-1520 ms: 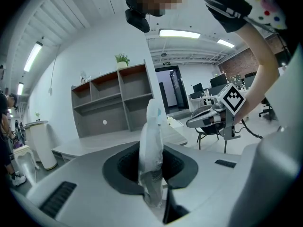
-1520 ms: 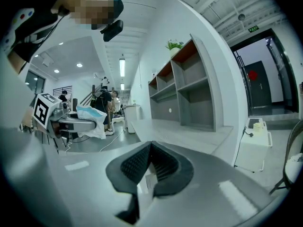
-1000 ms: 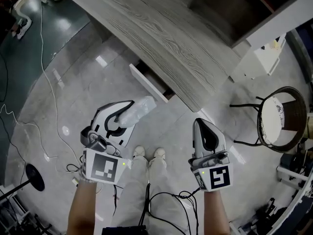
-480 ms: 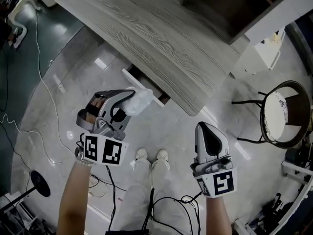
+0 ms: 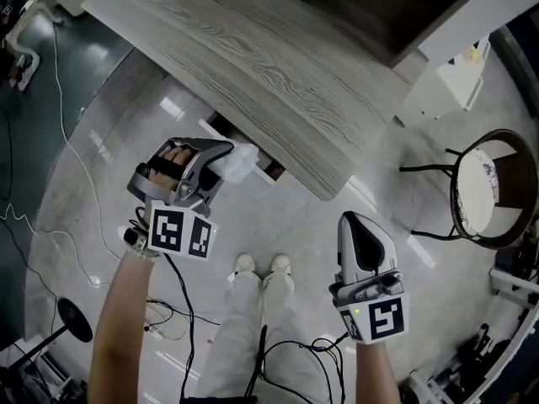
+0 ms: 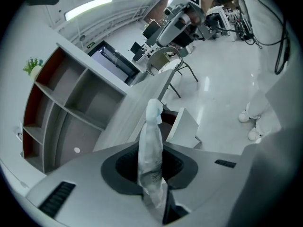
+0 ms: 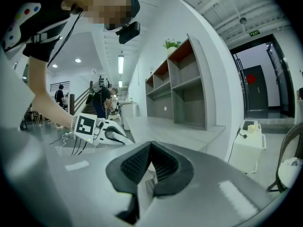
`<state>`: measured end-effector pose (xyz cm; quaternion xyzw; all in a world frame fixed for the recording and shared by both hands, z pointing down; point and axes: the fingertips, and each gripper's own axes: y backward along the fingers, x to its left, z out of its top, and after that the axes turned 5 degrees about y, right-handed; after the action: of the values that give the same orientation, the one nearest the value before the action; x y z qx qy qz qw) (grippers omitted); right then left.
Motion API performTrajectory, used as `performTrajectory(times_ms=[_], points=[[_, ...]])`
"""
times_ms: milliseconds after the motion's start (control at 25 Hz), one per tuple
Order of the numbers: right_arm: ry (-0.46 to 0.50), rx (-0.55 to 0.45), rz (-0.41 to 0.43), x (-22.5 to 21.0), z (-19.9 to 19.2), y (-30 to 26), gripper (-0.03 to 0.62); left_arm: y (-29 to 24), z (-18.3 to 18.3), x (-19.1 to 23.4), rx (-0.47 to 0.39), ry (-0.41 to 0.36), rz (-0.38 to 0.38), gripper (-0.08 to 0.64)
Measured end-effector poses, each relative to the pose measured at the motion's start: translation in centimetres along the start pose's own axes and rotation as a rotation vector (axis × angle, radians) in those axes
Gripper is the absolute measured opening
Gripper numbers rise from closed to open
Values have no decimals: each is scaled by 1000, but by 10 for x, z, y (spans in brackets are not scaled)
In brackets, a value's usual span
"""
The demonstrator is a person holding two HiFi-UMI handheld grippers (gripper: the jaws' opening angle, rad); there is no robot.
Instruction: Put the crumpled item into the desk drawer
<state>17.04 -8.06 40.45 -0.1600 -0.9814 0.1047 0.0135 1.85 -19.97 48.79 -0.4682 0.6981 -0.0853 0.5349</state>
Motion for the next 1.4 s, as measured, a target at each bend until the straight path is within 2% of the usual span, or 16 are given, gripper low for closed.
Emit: performTrajectory(times_ms=[240,480,720,1120,1400], points=[[-8,11,-9,-5,-7,3,9,-18,-3,-2,38,-139,-31,60],[6,12,4,0,-8,2,9,-25,-7,-8,48,-177,-83,62],[12,18,20,7,-10,-3,9,-32,-12,-11,71,-154,-118,106],[1,19,15,9,-11,-3,9,-30,-12,-4,76,-89,-104,166],[4,25,9,8,-14,-1,9,-22,-4,-3,33,63,-58,159]])
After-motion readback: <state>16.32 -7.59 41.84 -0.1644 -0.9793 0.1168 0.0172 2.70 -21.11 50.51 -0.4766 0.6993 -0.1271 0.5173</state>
